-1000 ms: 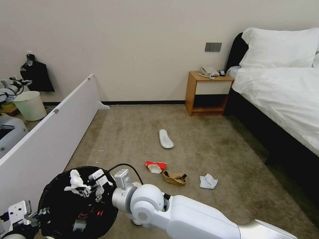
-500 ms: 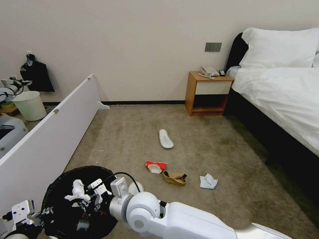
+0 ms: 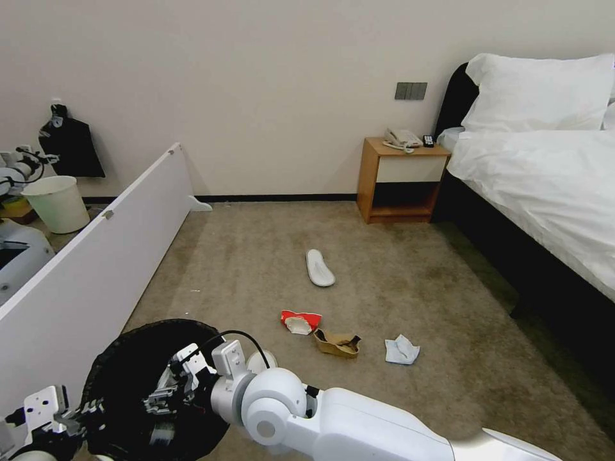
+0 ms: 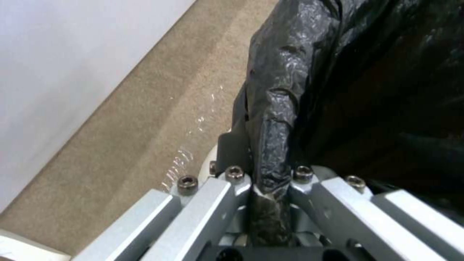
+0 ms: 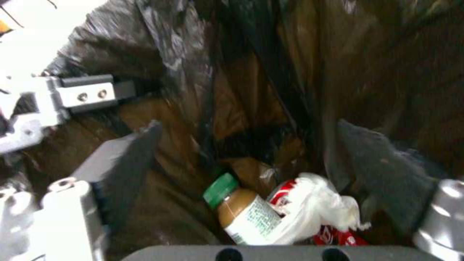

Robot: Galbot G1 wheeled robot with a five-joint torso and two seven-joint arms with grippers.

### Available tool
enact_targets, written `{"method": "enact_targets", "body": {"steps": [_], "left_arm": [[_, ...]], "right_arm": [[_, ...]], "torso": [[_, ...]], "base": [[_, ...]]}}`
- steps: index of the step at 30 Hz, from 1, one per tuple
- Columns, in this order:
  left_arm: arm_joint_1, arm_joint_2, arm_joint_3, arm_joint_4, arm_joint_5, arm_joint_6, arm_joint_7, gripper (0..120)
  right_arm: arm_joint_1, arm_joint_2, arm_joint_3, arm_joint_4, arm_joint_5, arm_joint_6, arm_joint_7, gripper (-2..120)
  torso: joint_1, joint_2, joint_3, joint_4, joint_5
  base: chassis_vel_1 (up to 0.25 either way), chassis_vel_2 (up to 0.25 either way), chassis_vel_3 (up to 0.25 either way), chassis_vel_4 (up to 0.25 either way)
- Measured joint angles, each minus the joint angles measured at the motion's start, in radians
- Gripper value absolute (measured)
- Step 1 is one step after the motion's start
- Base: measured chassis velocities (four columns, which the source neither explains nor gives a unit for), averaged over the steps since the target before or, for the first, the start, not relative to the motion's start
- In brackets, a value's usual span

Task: Pick up the trash bin, then pick up the garbage from the floor and place it into the trash bin.

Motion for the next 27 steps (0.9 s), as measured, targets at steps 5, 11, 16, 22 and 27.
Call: {"method": "enact_targets", "body": {"steps": [5, 11, 16, 22, 27], "left_arm": [[0.0, 0.001, 0.0, 0.0, 0.0, 0.0, 0.0, 2], [0.001, 0.001, -0.001, -0.002, 0.0, 0.0, 0.0, 2], [0.001, 0.0, -0.005, -0.001, 0.0, 0.0, 0.0, 2], [-0.003, -0.001, -0.005, 0.0, 0.0, 0.0, -0.001, 2], [-0.004, -0.001, -0.005, 0.0, 0.0, 0.0, -0.002, 2]], "right_arm": [[0.002, -0.001, 0.002, 0.012, 0.002, -0.001, 0.001, 100], [0.004, -0.004, 0.014, 0.028, -0.008, 0.001, 0.001, 100], [0.004, -0.013, 0.052, 0.055, -0.032, 0.025, -0.028, 100], [0.004, -0.024, 0.099, 0.073, -0.069, 0.089, -0.095, 100], [-0.003, -0.032, 0.139, 0.084, -0.085, 0.131, -0.13, 100]], "torso": [[0.0, 0.0, 0.0, 0.0, 0.0], [0.0, 0.0, 0.0, 0.0, 0.0], [0.0, 0.0, 0.0, 0.0, 0.0], [0.0, 0.0, 0.0, 0.0, 0.0], [0.0, 0.0, 0.0, 0.0, 0.0]], "base": [[0.0, 0.0, 0.0, 0.0], [0.0, 0.0, 0.0, 0.0], [0.0, 0.0, 0.0, 0.0], [0.0, 0.0, 0.0, 0.0], [0.0, 0.0, 0.0, 0.0]]}}
